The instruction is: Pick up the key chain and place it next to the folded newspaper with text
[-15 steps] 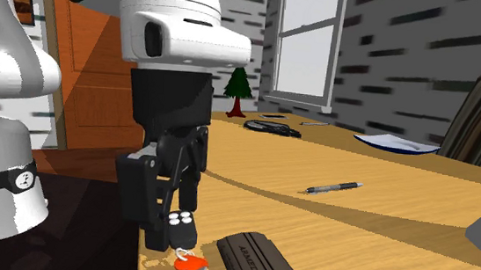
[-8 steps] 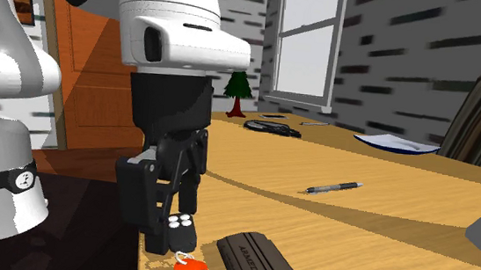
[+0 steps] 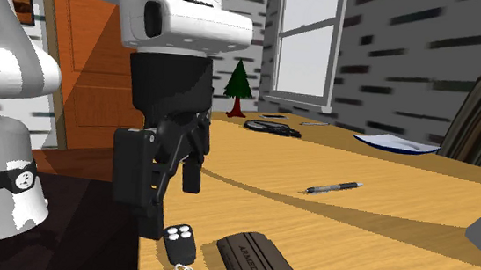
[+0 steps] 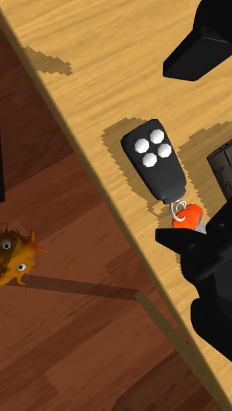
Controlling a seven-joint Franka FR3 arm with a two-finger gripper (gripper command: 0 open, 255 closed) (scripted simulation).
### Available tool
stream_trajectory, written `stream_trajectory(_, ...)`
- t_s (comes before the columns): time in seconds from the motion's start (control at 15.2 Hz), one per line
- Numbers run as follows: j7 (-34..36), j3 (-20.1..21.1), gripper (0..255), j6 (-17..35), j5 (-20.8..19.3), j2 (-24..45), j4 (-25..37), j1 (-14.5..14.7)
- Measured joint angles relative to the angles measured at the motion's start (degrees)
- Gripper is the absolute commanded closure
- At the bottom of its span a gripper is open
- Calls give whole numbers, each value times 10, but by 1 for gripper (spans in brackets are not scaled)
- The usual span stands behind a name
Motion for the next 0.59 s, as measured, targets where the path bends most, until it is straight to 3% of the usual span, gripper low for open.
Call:
stream_trajectory(0.2,1,0,0,-41,-2,-24,18,0)
stream_trajectory(0.59,1,0,0,-50,-2,-26,23,-1)
